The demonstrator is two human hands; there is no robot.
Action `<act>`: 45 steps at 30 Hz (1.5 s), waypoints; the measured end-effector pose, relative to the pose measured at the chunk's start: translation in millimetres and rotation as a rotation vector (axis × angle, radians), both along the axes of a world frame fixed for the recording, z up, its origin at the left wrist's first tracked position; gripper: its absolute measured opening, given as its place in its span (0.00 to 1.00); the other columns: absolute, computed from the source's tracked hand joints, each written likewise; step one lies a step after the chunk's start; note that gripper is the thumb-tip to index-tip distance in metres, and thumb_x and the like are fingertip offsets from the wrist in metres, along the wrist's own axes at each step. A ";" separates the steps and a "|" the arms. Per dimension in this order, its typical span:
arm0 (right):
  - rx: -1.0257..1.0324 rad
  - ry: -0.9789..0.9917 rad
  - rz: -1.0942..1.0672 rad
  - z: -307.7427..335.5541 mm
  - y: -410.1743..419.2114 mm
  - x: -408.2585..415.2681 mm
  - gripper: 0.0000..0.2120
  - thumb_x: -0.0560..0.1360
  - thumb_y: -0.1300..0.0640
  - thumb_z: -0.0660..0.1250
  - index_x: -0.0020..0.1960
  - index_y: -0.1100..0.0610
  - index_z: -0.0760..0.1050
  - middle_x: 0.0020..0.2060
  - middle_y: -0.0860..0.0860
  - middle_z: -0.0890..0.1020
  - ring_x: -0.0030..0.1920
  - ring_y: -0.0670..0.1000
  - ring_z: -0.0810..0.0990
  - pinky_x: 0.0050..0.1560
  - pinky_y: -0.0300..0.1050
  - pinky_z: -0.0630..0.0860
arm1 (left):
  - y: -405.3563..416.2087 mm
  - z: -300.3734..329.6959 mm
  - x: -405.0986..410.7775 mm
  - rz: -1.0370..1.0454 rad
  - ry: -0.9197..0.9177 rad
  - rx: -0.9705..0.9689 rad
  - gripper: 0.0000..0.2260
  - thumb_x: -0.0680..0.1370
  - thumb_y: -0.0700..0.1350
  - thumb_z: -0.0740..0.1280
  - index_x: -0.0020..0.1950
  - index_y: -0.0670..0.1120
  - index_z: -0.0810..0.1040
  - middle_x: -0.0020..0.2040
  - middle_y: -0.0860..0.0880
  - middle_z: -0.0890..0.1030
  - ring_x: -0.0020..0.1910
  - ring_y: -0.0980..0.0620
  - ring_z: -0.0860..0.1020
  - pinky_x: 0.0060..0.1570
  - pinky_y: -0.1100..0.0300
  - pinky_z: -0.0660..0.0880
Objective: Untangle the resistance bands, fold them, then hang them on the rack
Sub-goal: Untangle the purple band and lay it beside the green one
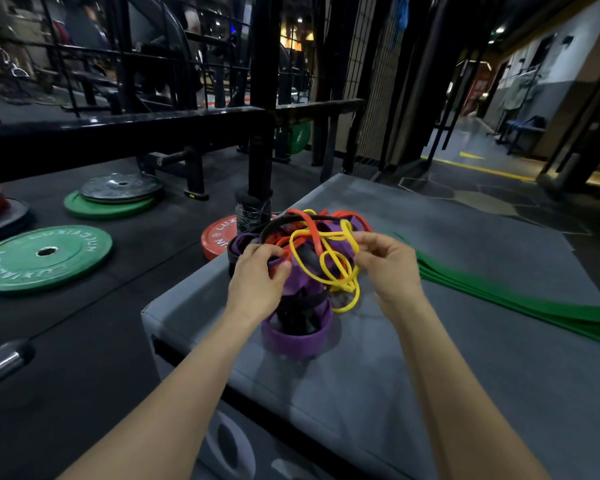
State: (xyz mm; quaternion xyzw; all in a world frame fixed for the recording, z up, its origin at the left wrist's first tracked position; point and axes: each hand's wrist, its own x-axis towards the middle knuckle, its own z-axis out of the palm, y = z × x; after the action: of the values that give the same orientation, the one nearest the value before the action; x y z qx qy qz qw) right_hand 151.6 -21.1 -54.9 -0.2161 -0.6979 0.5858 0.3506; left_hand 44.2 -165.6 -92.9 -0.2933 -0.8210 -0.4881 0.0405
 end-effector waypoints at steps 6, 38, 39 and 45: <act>0.292 -0.381 -0.196 -35.0 22.1 -6.1 0.18 0.74 0.60 0.65 0.27 0.60 0.66 0.24 0.55 0.68 0.30 0.49 0.65 0.32 0.44 0.62 | 9.2 -7.5 -12.0 -0.007 0.033 -0.070 0.11 0.76 0.47 0.66 0.57 0.47 0.76 0.58 0.50 0.72 0.59 0.49 0.72 0.59 0.52 0.71; 0.328 -0.184 -0.008 5.9 27.1 -19.2 0.17 0.78 0.67 0.55 0.32 0.57 0.68 0.37 0.51 0.70 0.47 0.50 0.68 0.42 0.35 0.62 | 53.4 49.6 -22.7 -0.241 -0.190 0.375 0.08 0.76 0.43 0.67 0.37 0.46 0.74 0.32 0.50 0.73 0.33 0.52 0.70 0.38 0.54 0.68; 0.332 -0.169 -0.004 11.2 22.7 -16.3 0.15 0.78 0.67 0.56 0.34 0.59 0.72 0.40 0.51 0.69 0.49 0.48 0.68 0.45 0.34 0.62 | 48.8 56.1 -18.7 -0.256 -0.218 0.419 0.09 0.76 0.42 0.67 0.36 0.49 0.74 0.31 0.52 0.73 0.32 0.52 0.70 0.36 0.55 0.68; 0.452 -0.069 -0.113 26.0 6.9 3.3 0.10 0.72 0.70 0.62 0.51 0.61 0.77 0.51 0.53 0.73 0.52 0.48 0.72 0.55 0.32 0.69 | 28.5 105.4 12.1 -0.392 -0.395 0.678 0.05 0.78 0.41 0.63 0.43 0.46 0.74 0.36 0.48 0.77 0.34 0.53 0.76 0.39 0.55 0.73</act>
State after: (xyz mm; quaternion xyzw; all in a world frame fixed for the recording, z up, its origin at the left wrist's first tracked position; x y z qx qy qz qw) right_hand 154.9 -14.2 -28.9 -0.1906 -0.8097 0.3866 0.3981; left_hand 56.3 -137.1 12.5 -0.3146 -0.5351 -0.7753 -0.1168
